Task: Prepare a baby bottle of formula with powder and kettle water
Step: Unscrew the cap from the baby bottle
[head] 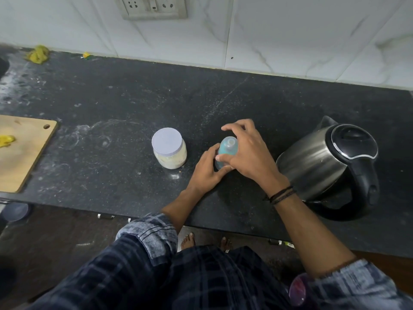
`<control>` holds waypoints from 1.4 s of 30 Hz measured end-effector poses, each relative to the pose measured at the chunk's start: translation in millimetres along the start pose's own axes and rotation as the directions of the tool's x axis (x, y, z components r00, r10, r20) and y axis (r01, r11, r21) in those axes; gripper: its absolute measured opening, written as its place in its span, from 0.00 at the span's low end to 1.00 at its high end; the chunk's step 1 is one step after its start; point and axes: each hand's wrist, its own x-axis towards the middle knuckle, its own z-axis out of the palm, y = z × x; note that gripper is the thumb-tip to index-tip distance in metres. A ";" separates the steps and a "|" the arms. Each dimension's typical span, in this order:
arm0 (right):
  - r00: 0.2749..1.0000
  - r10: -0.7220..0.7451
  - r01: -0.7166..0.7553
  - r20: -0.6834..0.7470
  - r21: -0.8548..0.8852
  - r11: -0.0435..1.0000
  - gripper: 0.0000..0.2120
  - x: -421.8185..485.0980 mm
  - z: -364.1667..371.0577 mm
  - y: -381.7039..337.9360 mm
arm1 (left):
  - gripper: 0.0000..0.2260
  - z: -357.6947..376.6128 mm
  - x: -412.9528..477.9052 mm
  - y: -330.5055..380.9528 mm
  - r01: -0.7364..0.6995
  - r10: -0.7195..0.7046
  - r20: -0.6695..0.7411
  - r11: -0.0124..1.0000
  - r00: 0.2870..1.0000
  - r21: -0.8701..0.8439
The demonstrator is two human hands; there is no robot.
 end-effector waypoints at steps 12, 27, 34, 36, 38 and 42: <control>1.000 0.004 -0.004 0.008 -0.049 0.999 0.26 -1.6 3.4 1.1 | 0.30 -0.9 -0.5 2.4 -0.018 0.018 0.002 1.000 1.000 -0.004; 1.000 -0.014 0.015 0.005 -0.152 0.988 0.27 -2.4 4.1 -1.9 | 0.30 -0.4 -0.5 1.3 -0.015 0.015 0.007 1.000 1.000 0.003; 1.000 -0.013 0.016 0.024 -0.124 0.992 0.29 -1.5 1.5 -3.2 | 0.30 -1.5 -1.0 2.8 -0.009 0.009 0.010 1.000 1.000 0.001; 0.999 -0.008 0.013 0.037 -0.140 0.990 0.25 -0.8 0.9 -3.1 | 0.30 -1.7 -1.1 3.1 -0.006 0.006 0.012 1.000 1.000 0.001; 0.999 -0.018 0.023 0.040 -0.125 0.992 0.28 -1.2 0.3 -3.2 | 0.30 -1.6 -0.9 2.7 -0.002 0.002 0.010 1.000 1.000 0.003; 0.999 -0.008 0.013 0.031 -0.162 0.987 0.28 -1.4 -0.4 -3.3 | 0.30 -2.2 -0.6 3.3 -0.012 0.012 0.014 1.000 1.000 0.002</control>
